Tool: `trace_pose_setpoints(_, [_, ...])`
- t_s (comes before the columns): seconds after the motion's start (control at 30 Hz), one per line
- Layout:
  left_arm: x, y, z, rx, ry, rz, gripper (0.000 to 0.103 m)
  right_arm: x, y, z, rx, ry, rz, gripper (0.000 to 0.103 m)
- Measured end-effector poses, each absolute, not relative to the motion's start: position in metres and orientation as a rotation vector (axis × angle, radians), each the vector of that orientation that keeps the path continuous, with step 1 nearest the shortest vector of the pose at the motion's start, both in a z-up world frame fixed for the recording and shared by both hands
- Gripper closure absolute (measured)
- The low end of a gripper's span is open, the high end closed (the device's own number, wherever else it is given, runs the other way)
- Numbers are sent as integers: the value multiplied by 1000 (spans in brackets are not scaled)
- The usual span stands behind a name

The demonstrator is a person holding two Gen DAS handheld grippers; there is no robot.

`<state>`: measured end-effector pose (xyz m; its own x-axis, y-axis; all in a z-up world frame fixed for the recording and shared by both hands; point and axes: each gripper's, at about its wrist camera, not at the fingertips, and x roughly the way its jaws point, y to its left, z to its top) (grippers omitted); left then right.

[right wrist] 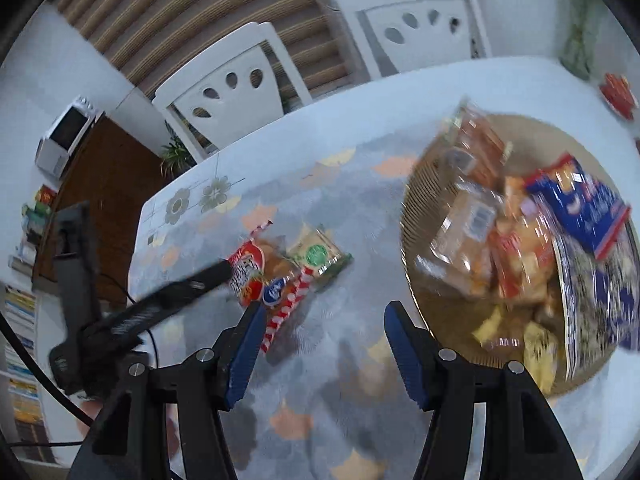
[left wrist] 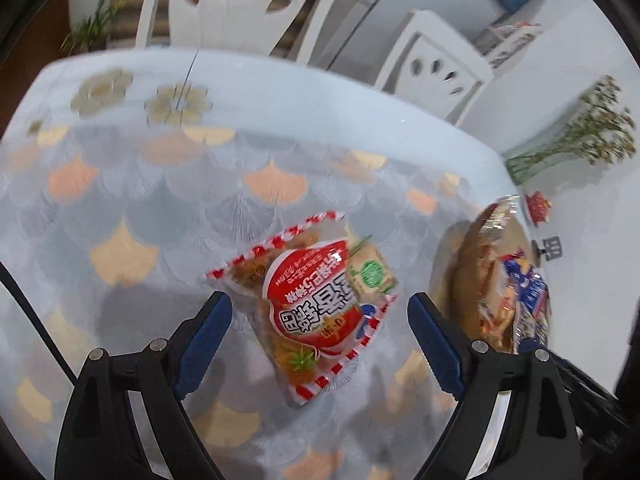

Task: Organize snacks
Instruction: 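Move both tools back toward the red-white bread bag and green-labelled pack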

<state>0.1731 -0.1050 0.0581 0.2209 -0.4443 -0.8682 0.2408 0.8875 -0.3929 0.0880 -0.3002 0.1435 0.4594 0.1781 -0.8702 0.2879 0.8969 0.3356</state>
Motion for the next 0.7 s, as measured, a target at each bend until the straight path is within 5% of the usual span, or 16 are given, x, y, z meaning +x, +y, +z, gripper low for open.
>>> trace_pose_setpoints(0.4, [184,-114,20,-235,1342,-375,16,129,-303,126,415,1147,-65,44])
trace_pose_setpoints(0.53, [186,-116,14,-248,1361,-369,36,137,-301,120,399,1168,-59,44])
trace_pose_setpoints(0.7, [185,-111,17,-270,1342,-390,44,149,-297,112,380,1188,-42,44])
